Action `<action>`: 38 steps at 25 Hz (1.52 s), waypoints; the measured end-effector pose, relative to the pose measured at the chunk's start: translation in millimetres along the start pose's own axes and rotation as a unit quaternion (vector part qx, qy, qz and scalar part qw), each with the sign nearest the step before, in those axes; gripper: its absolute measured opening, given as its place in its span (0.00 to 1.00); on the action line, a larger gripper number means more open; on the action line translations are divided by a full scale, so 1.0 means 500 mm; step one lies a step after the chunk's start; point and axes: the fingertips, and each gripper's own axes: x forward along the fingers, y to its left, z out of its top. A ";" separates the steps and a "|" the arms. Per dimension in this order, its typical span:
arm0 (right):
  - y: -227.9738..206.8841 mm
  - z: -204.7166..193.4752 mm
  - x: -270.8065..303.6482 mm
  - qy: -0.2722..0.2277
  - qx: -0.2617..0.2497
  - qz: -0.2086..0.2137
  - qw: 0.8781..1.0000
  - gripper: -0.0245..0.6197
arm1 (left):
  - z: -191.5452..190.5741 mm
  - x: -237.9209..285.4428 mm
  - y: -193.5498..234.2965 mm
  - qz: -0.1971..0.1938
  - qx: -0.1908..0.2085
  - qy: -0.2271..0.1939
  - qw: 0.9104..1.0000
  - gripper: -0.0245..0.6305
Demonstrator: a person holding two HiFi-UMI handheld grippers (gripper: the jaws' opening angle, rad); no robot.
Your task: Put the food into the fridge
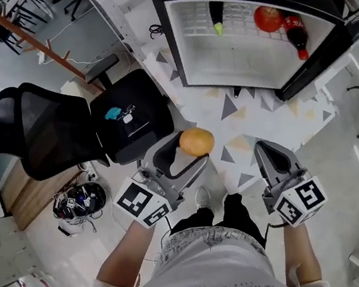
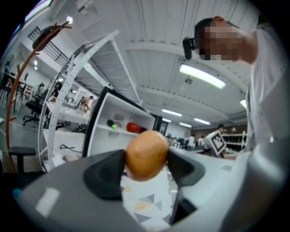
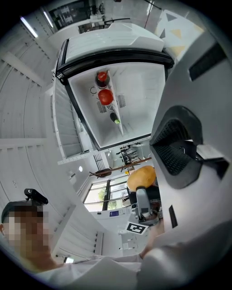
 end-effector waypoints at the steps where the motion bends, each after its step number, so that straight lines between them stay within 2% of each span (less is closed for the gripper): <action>1: -0.011 0.003 0.004 0.000 0.001 0.001 1.000 0.04 | 0.000 0.011 0.003 0.002 0.000 0.001 1.000 0.50; 11: -0.118 0.024 0.039 0.008 0.003 0.014 1.000 0.04 | 0.001 0.130 0.038 0.015 0.008 0.017 1.000 0.50; 23: -0.241 0.032 0.077 -0.014 0.031 0.002 0.999 0.04 | -0.026 0.295 0.098 0.012 0.036 0.057 0.998 0.50; 32: -0.296 0.019 0.103 -0.028 0.047 0.001 0.998 0.04 | -0.055 0.418 0.172 0.013 0.092 0.104 0.990 0.50; 38: -0.328 0.004 0.119 -0.029 0.054 -0.003 0.998 0.04 | -0.086 0.486 0.221 0.011 0.115 0.131 0.985 0.50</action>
